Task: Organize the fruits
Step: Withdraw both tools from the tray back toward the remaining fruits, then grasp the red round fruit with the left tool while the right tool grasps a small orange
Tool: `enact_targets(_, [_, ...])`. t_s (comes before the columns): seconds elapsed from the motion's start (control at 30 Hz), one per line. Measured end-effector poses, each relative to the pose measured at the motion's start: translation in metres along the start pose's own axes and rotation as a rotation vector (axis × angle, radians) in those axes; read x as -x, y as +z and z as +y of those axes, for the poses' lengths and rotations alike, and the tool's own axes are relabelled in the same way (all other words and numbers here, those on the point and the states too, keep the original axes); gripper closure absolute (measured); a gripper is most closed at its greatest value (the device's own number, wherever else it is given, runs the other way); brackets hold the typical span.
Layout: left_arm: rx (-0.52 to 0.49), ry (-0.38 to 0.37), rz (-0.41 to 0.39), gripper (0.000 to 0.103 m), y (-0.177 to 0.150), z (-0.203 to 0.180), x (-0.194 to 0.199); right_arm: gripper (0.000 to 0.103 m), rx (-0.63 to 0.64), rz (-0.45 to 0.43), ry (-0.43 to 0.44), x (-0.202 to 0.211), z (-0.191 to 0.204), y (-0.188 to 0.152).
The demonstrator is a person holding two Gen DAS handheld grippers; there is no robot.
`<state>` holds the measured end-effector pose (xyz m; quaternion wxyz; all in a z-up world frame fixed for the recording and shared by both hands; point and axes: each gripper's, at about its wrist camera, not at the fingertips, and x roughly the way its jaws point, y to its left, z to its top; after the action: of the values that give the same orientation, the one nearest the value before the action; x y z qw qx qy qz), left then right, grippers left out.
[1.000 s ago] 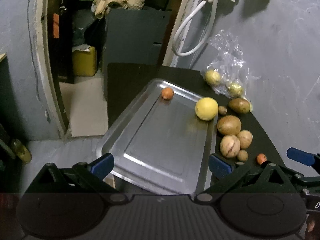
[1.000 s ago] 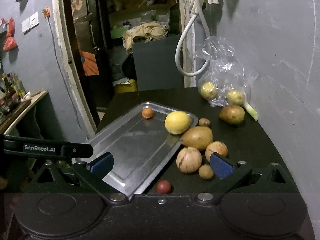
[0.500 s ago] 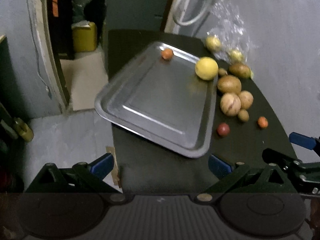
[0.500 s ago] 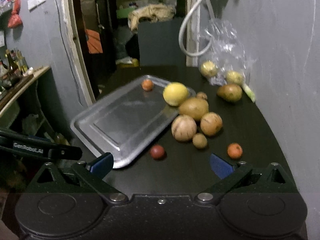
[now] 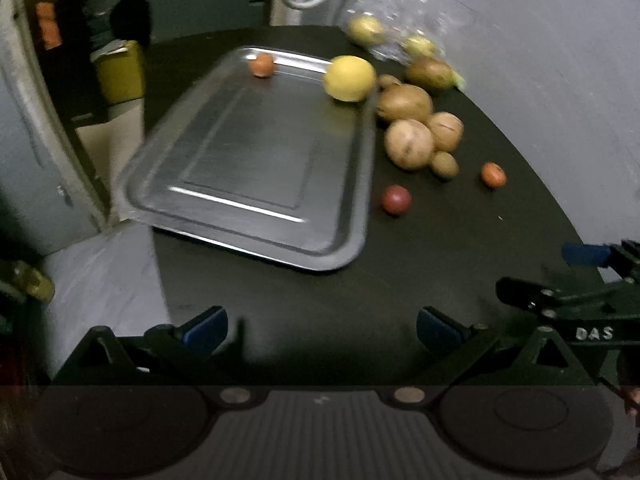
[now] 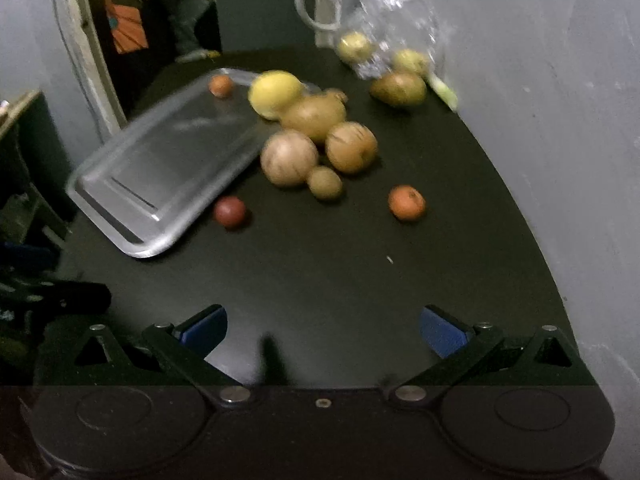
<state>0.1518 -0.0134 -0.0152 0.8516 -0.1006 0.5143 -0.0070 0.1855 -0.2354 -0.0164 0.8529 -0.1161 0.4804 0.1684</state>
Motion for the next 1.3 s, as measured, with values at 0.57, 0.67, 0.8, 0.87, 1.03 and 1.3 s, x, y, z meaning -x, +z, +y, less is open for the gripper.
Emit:
enact_targets(0.57, [-0.168, 0.013, -0.030, 0.001, 0.012, -0.055, -0.019, 0.001, -0.100, -0.045, -0.052, -0.001, -0.044, -0.006])
enact_targets(0.67, [-0.198, 0.025, -0.026, 0.001, 0.016, -0.063, -0.023, 0.001, -0.118, -0.056, -0.057, -0.003, -0.048, -0.007])
enact_targets(0.8, [-0.235, 0.051, -0.039, 0.001, 0.023, -0.073, -0.029, 0.001, -0.144, -0.075, -0.064, -0.005, -0.055, -0.008])
enact_targets(0.87, [-0.251, 0.067, -0.040, 0.001, 0.026, -0.078, -0.034, 0.001, -0.153, -0.089, -0.070, -0.006, -0.059, -0.008])
enact_targets(1.03, [-0.273, 0.095, -0.062, 0.001, 0.037, -0.082, -0.045, 0.001, -0.159, -0.132, -0.064, -0.006, -0.066, -0.005])
enact_targets(1.3, [-0.387, 0.118, -0.093, 0.003, 0.047, -0.092, -0.057, 0.002, -0.124, -0.181, -0.003, -0.016, -0.076, 0.010])
